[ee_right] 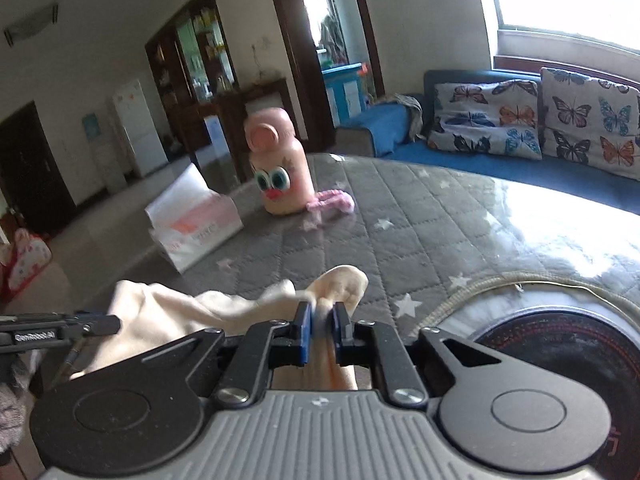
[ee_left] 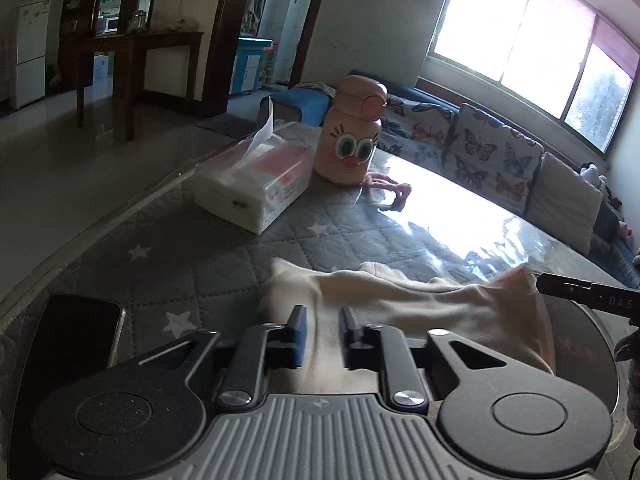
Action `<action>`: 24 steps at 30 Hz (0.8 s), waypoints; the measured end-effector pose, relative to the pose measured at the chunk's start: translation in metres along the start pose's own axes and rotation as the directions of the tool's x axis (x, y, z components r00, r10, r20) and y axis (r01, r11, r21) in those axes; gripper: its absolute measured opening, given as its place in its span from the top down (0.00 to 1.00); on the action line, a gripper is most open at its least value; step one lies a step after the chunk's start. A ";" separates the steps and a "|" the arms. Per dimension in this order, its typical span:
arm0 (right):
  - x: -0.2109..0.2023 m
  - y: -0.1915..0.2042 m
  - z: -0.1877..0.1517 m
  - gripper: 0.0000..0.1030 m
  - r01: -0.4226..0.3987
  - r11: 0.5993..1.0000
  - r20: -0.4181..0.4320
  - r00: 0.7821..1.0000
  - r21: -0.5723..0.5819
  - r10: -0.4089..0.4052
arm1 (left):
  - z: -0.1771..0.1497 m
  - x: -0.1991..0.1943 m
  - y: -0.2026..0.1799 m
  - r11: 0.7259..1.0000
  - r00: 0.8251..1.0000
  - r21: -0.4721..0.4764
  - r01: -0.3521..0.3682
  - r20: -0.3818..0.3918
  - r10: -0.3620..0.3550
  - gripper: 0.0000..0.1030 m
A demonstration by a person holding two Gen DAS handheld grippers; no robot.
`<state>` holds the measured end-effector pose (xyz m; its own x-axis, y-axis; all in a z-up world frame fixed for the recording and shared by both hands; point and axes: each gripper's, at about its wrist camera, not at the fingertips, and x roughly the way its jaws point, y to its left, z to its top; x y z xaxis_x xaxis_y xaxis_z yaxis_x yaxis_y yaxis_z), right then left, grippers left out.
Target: Fold clothes
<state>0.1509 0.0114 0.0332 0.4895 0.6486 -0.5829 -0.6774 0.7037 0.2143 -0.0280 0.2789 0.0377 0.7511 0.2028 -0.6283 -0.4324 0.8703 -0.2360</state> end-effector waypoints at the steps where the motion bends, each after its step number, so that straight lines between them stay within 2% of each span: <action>1: 0.002 0.000 -0.001 0.84 0.006 1.000 -0.003 1.000 -0.005 -0.006 | 0.000 0.000 0.001 1.000 1.000 0.001 -0.006 0.004 0.006 0.56; 4: 0.007 0.001 -0.004 0.69 0.007 1.000 -0.004 1.000 -0.023 -0.007 | 0.001 0.004 -0.001 1.000 1.000 0.013 -0.017 0.004 0.017 0.52; 6: 0.010 0.003 -0.005 0.45 0.002 0.999 -0.009 1.000 -0.034 -0.002 | 0.003 0.008 -0.004 1.000 1.000 0.019 -0.014 -0.001 0.014 0.45; 8: 0.016 0.008 -0.005 0.41 -0.004 0.999 -0.017 1.000 -0.048 0.004 | 0.005 0.013 -0.009 0.999 1.000 0.034 -0.015 -0.005 0.015 0.43; 11: 0.026 0.014 -0.006 0.26 -0.013 0.998 -0.027 1.000 -0.065 0.011 | 0.009 0.026 -0.018 0.998 1.000 0.060 -0.024 -0.011 0.024 0.36; 14: 0.038 0.021 -0.006 0.24 -0.015 0.995 -0.036 0.999 -0.095 0.011 | 0.013 0.038 -0.027 0.994 0.999 0.100 -0.032 -0.018 0.034 0.34; 15: 0.041 0.023 -0.007 0.17 -0.012 0.994 -0.039 0.999 -0.106 0.008 | 0.014 0.043 -0.030 0.992 0.999 0.119 -0.044 -0.019 0.047 0.33; 16: 0.045 0.025 -0.007 0.14 -0.004 0.993 -0.042 0.999 -0.117 -0.001 | 0.015 0.047 -0.033 0.989 0.998 0.137 -0.057 -0.021 0.060 0.32; 19: 0.057 0.028 -0.007 0.12 0.033 0.988 -0.049 0.998 -0.149 -0.041 | 0.017 0.062 -0.039 0.978 0.995 0.186 -0.091 -0.033 0.099 0.31; 24: 0.075 0.025 -0.008 0.00 0.111 0.976 -0.066 0.990 -0.185 -0.126 | 0.015 0.081 -0.044 0.964 0.990 0.241 -0.110 -0.060 0.128 0.29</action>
<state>0.1664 0.0751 -0.0109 0.5330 0.5344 -0.6560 -0.7085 0.7057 -0.0009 0.0590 0.2640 0.0086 0.6583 0.2852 -0.6966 -0.3795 0.9250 0.0201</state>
